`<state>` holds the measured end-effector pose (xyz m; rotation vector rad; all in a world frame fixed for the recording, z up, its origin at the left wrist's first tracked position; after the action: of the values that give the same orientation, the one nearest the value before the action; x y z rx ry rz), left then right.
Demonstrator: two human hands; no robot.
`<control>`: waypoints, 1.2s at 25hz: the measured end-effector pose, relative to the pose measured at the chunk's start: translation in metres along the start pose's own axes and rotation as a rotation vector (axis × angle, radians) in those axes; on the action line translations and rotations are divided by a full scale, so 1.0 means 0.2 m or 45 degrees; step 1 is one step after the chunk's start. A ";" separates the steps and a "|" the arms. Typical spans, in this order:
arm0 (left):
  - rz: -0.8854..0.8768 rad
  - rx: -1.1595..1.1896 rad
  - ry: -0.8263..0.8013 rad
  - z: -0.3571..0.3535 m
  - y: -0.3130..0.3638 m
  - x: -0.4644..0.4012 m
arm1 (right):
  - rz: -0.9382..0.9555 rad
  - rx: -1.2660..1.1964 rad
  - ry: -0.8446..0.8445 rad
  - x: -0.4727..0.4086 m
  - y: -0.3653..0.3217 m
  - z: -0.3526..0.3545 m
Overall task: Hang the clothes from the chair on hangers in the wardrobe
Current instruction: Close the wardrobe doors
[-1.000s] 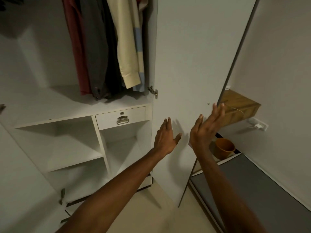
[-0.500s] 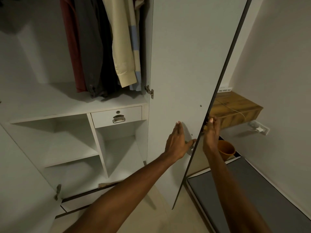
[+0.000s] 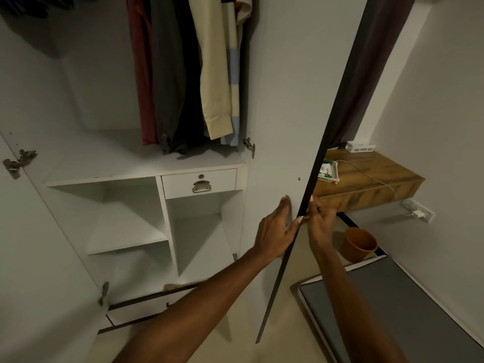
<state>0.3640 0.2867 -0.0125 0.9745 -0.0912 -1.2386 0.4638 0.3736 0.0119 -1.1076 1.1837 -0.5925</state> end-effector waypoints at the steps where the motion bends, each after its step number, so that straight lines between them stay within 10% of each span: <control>1: -0.012 0.001 0.024 0.04 -0.03 0.03 | 0.031 0.023 0.003 0.03 -0.03 -0.05; 30: 0.294 0.128 0.299 1.20 -1.11 0.05 | 0.254 0.329 -0.187 0.14 0.02 -1.58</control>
<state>0.0715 0.1417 -0.0169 1.1562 -0.0795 -0.9093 0.1764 0.2377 0.0021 -0.7896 1.0433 -0.4851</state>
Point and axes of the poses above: each hand's wrist, its own x-axis away from the middle knuckle, its own z-axis out of the back of the hand, y = z × x, the point moved 4 cm from there along -x, towards the middle knuckle, and after that the axes turned 1 degree about -y, right-handed, at the moved point
